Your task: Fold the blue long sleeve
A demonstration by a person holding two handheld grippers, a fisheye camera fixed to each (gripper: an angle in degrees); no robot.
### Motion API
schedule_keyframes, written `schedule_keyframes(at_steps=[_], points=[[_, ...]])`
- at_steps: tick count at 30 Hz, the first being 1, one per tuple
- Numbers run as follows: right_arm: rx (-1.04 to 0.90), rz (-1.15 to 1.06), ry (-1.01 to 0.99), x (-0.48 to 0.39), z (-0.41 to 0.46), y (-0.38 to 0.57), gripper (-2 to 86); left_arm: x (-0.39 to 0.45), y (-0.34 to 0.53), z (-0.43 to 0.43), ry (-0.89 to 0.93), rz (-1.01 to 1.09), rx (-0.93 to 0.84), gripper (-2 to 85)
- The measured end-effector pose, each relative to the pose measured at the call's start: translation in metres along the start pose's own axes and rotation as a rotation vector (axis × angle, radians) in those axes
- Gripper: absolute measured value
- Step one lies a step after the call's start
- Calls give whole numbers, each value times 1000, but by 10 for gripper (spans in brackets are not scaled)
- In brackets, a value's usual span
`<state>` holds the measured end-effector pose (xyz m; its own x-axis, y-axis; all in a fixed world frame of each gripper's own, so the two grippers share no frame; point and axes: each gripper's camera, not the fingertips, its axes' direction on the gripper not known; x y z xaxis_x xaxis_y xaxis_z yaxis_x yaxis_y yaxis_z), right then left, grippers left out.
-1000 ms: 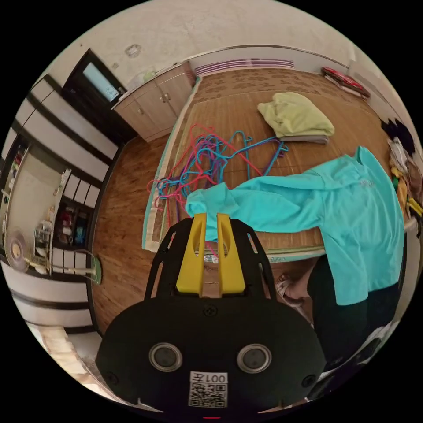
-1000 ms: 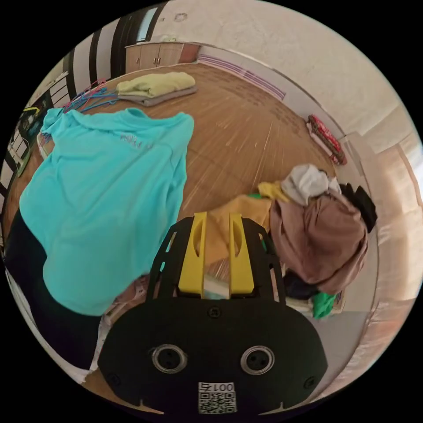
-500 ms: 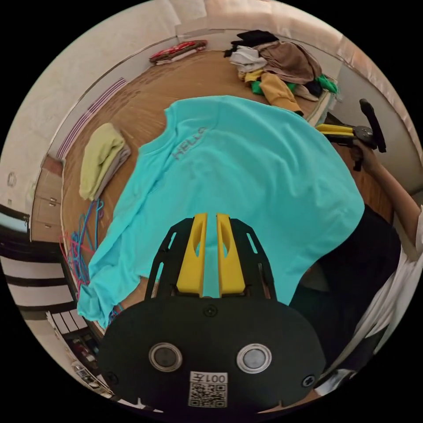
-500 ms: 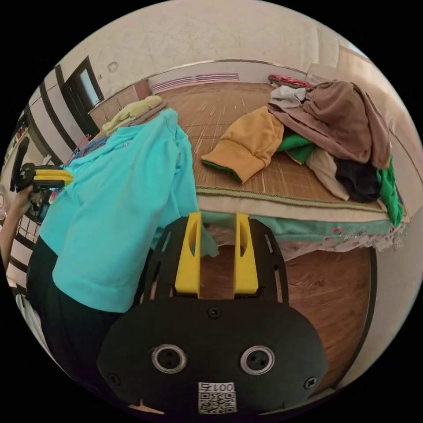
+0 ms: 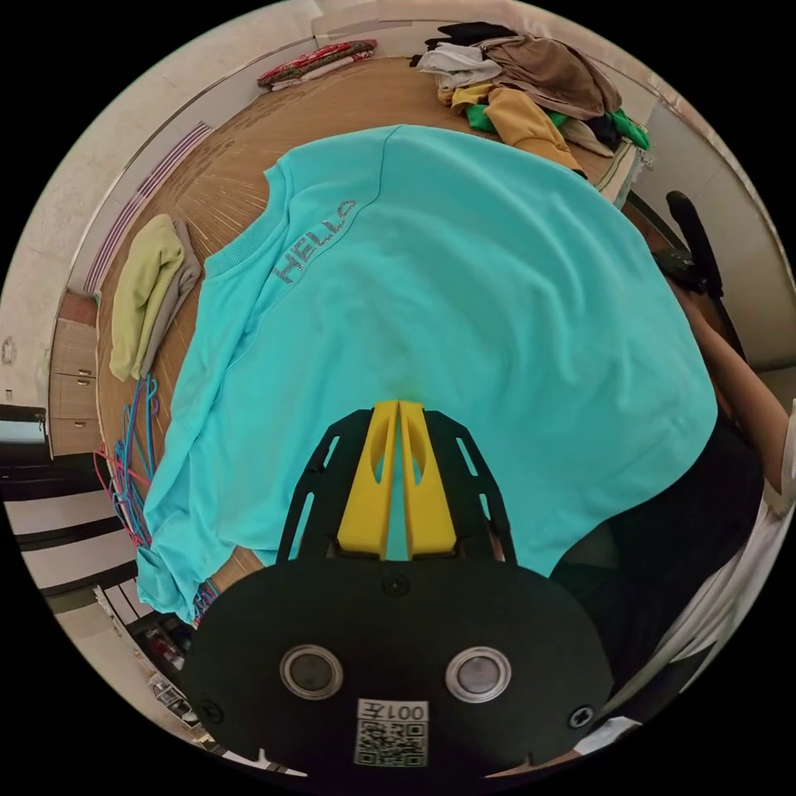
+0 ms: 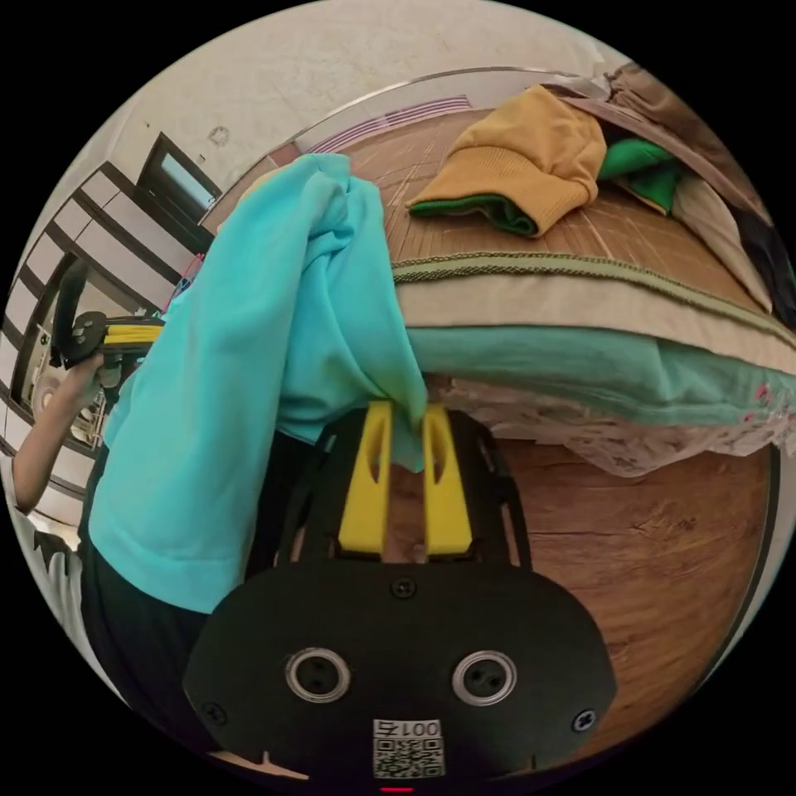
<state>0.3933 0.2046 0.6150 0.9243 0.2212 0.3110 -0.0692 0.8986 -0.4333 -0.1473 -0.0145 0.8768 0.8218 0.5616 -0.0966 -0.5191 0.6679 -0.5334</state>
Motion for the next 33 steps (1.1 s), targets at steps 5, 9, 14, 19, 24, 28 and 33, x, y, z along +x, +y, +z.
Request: schedule_keyframes(at_steps=[5, 9, 14, 19, 24, 28, 33], points=[[51, 10, 102, -8, -34, 21, 25, -5, -6, 12, -46, 20, -25, -10], [102, 7, 363, -27, -87, 24, 18, -11, -5, 21, -72, 11, -8, -10], [173, 20, 689, -43, -145, 5, 14, -18, -6, 32, -87, 13, 0, -10], [200, -46, 860, -47, -193, -44, 13, -27, -9, 45, -90, 12, 9, -10], [200, -136, 946, -54, -215, -96, 14, -36, -13, 56, -76, 6, 14, -10], [172, -198, 970, -57, -208, -149, 17, -41, -18, 66, -76, 8, 13, -10], [51, -185, 838, -35, -155, -200, 34, -43, -25, 77, -92, 16, 9, -10]])
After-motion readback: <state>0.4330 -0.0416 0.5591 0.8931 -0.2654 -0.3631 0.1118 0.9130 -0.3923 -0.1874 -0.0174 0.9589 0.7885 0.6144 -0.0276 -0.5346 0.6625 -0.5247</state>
